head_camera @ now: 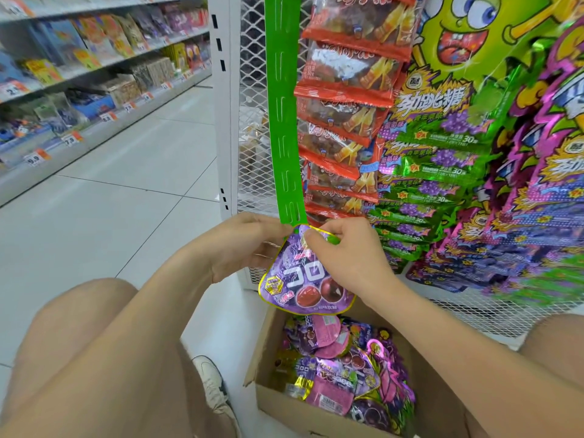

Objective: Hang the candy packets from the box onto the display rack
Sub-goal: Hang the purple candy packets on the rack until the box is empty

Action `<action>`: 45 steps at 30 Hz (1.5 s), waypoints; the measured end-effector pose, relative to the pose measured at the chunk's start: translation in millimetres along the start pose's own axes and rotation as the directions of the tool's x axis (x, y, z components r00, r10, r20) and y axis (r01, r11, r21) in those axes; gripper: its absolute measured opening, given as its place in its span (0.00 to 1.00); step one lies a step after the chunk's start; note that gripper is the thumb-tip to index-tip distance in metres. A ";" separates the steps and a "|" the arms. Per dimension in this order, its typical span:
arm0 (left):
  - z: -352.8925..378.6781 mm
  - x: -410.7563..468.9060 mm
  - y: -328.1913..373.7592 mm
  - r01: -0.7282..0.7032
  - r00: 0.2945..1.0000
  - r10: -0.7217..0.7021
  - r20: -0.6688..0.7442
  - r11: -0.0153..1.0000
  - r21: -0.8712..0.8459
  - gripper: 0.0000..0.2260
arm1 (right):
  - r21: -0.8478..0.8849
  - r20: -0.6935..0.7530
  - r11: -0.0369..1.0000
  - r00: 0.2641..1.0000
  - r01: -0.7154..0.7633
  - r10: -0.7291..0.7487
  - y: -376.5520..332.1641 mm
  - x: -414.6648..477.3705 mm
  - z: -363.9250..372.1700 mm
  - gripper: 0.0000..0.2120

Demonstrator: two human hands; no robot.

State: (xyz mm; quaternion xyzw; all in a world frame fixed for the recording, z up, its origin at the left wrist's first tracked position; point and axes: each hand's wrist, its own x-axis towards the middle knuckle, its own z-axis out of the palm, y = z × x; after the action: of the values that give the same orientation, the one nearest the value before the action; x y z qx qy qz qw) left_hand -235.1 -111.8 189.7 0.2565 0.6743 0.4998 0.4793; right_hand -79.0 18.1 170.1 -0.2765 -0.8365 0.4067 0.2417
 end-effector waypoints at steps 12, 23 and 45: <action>-4.5 2.1 -9.0 -0.151 0.988 0.144 0.049 0.969 0.196 0.12 | -0.103 -0.035 0.994 0.999 -0.037 0.034 -4.6 -1.7 -5.0 0.18; 4.4 6.6 -20.1 -0.187 0.981 0.196 0.004 0.928 0.322 0.09 | -0.267 0.232 0.960 0.972 0.082 -0.019 21.8 -2.0 1.1 0.22; 84.8 40.2 -133.6 -0.384 0.915 0.258 0.310 0.321 0.866 0.06 | -0.650 0.417 0.704 0.641 -0.284 0.644 233.2 -61.8 53.3 0.16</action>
State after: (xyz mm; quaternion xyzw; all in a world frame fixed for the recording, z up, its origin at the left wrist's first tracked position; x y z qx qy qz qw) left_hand -157.1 -91.6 47.6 0.6326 0.7424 0.1159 0.1877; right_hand -5.4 68.6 -60.3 -0.3969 -0.8386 0.2766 -0.2503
